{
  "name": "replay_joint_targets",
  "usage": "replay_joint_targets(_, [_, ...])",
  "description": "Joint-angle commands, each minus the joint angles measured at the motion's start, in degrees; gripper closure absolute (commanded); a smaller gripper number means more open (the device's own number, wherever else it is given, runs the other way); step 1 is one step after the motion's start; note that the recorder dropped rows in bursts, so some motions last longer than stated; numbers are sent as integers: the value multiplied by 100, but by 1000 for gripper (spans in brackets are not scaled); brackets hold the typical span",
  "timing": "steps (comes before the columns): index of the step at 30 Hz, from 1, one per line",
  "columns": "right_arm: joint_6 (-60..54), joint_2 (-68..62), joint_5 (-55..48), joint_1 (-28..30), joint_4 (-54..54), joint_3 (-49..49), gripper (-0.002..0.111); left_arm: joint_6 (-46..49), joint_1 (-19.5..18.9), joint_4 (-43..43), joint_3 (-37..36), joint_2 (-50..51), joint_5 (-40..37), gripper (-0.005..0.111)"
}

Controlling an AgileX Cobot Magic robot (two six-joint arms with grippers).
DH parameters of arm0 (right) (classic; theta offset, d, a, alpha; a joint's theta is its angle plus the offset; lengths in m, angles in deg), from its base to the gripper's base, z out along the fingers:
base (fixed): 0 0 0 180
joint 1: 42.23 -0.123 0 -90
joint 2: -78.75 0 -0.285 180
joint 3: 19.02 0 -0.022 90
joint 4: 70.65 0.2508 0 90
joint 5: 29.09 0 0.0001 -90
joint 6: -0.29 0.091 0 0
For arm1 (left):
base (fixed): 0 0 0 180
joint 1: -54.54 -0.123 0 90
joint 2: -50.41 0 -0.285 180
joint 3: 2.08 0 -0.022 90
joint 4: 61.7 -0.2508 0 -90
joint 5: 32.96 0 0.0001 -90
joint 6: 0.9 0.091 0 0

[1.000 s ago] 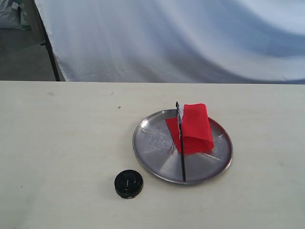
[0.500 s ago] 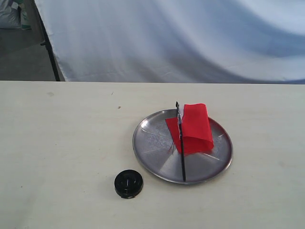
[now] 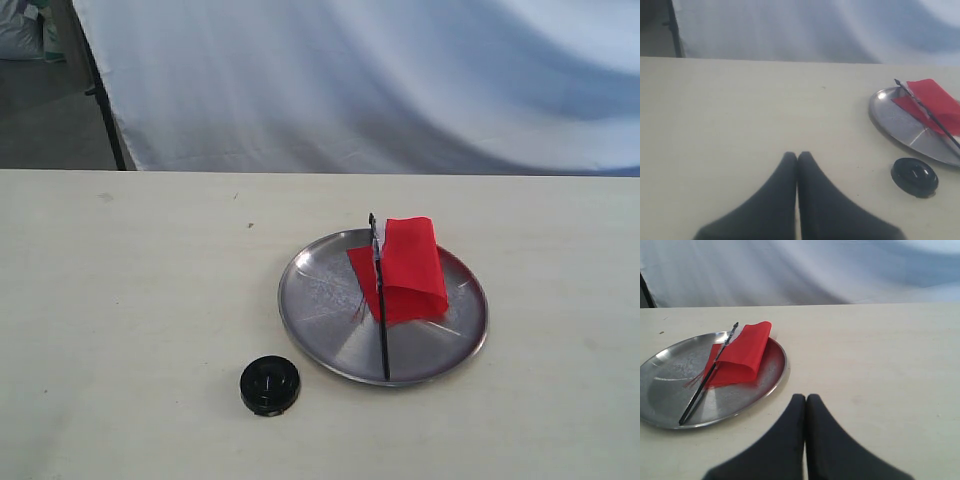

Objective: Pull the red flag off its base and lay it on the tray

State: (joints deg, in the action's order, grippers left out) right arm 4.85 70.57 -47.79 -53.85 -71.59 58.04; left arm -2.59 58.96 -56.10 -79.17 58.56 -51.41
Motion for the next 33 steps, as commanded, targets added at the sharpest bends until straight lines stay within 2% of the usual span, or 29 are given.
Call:
replay_joint_targets(1, [-9,39,32,2,-51,16,108,-26,-391,54,-12,-36,-8,107])
replay_joint_targets(4, [-9,39,32,2,-51,16,108,-26,-669,54,-12,-36,-8,107])
replay_joint_targets(10, [-9,39,32,2,-51,16,108,-26,-820,54,-12,-36,-8,107])
replay_joint_targets(33, [-9,39,32,2,-51,16,108,-26,-833,54,-12,-36,-8,107])
